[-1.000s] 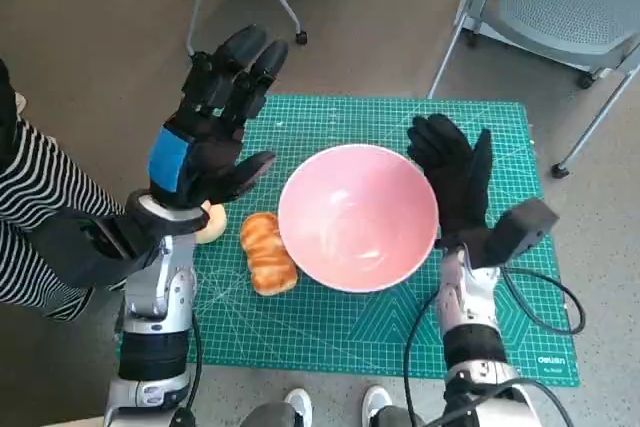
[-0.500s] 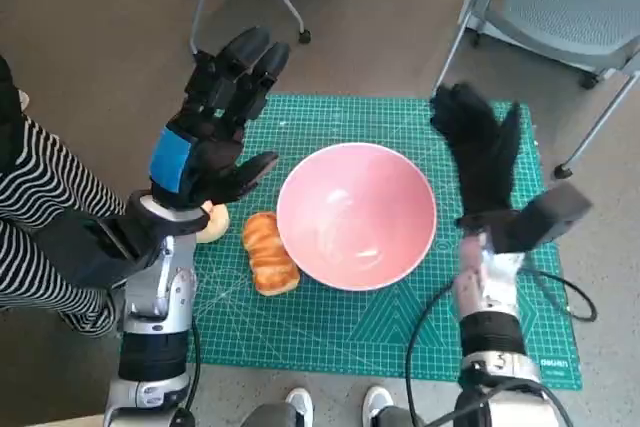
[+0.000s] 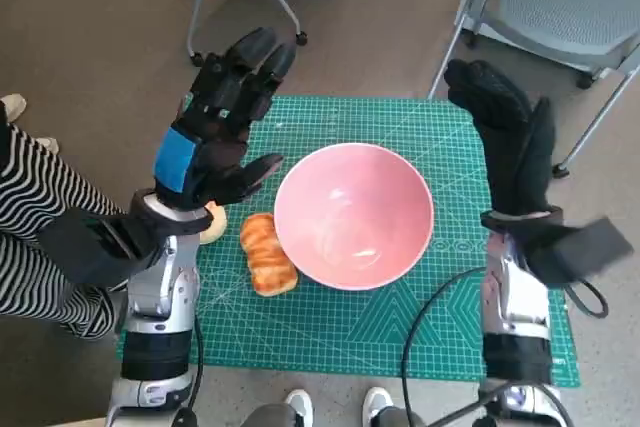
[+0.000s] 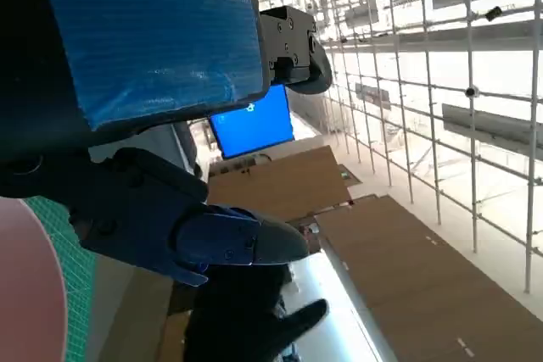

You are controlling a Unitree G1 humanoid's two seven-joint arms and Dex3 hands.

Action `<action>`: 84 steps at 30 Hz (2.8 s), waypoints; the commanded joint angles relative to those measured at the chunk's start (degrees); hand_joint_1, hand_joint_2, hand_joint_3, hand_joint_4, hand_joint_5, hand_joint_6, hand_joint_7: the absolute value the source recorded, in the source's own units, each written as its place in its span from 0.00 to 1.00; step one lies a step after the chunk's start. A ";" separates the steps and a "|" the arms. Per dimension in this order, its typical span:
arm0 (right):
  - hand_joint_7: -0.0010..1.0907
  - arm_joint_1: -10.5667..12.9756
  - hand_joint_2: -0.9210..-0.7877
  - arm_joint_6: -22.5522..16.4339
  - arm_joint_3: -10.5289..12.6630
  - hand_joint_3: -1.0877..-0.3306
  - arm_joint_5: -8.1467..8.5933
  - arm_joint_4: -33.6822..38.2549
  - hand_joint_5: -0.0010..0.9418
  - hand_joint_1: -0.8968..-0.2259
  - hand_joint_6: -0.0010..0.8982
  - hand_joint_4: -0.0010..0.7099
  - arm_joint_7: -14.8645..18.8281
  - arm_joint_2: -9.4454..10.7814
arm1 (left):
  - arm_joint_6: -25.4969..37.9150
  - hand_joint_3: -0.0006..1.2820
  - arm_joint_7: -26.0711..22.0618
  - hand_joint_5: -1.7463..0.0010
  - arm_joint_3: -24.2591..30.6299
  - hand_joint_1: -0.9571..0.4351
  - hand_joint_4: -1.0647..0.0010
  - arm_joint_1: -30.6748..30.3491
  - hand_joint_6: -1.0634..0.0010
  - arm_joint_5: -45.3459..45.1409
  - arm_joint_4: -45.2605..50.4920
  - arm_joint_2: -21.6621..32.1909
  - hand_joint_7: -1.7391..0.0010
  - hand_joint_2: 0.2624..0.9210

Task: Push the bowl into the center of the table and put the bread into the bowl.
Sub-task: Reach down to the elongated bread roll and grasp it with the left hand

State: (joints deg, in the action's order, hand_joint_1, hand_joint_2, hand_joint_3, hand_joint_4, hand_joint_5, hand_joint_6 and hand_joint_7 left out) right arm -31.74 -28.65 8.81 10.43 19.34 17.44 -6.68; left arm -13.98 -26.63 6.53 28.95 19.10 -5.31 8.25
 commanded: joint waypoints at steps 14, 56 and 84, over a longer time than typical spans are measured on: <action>0.52 5.36 0.00 4.50 -2.63 0.46 -2.74 -10.03 0.02 0.32 0.07 0.24 -1.47 -2.41 | 0.49 0.22 -1.27 0.96 -1.33 0.28 0.87 2.44 1.00 1.36 0.64 -1.05 0.70 1.00; 0.54 6.91 0.00 5.77 -3.06 0.48 -2.30 -11.50 0.02 0.29 0.07 0.28 -4.18 -1.33 | -44.72 0.00 -29.77 0.99 -2.02 0.39 0.61 6.43 0.68 -11.09 -31.55 35.20 0.77 0.91; 0.55 7.07 0.00 5.26 -2.90 0.47 -0.81 -10.81 0.01 0.31 0.06 0.29 -2.83 -1.84 | -59.31 0.00 -15.21 1.00 -11.22 0.43 0.55 6.15 0.48 -31.28 -38.70 33.45 0.93 0.73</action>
State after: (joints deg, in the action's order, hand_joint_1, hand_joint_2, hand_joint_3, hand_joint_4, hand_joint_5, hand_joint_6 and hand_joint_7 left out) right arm -25.94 -23.65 5.84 8.96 7.93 14.05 -8.34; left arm -72.86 -44.08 -3.78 35.26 -10.32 -44.38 42.21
